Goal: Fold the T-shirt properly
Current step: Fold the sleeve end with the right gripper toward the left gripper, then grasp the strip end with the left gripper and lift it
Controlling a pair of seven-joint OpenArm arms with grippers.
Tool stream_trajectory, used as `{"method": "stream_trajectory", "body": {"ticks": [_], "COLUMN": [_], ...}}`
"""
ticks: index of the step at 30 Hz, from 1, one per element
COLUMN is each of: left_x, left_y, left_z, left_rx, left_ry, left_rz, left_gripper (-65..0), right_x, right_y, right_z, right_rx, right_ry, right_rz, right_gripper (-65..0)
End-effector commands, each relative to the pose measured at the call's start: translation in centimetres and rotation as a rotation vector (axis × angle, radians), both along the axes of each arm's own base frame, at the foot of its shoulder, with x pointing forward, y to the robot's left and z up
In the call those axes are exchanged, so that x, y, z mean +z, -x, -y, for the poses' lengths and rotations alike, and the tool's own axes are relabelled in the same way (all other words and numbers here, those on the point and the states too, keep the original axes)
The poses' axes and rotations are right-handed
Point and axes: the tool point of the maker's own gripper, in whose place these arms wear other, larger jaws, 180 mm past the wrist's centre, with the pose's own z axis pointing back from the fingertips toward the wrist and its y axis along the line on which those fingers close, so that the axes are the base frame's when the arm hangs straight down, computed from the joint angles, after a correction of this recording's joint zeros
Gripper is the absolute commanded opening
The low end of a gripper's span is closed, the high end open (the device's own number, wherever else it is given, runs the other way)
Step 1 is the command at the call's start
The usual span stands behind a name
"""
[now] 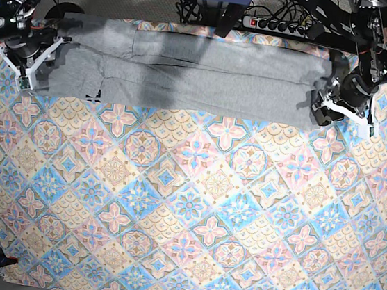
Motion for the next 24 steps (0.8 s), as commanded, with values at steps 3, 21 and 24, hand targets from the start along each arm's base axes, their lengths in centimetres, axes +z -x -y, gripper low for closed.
{"method": "stream_trajectory", "body": {"ticks": [3, 21, 24], "left_x": [1.0, -0.8, -1.7], "left_y": [-0.7, 0.6, 0.6], "left_z": [-0.5, -5.7, -3.5], "left_rx": [-0.006, -0.052, -0.131], "left_ry": [-0.016, -0.080, -0.069], "left_rz": [0.038, -0.177, -0.213], "left_gripper": [-38.9, -29.9, -29.3], "right_x": [1.1, 0.4, 0.3], "right_y": [-0.8, -3.4, -3.4], "right_z": [0.5, -4.4, -4.4], "right_rx": [0.008, 0.066, 0.065], "right_ry": [0.020, -0.078, -0.081], "right_rz": [0.045, 0.092, 0.091], "right_gripper": [-42.5, -44.3, -44.3]}}
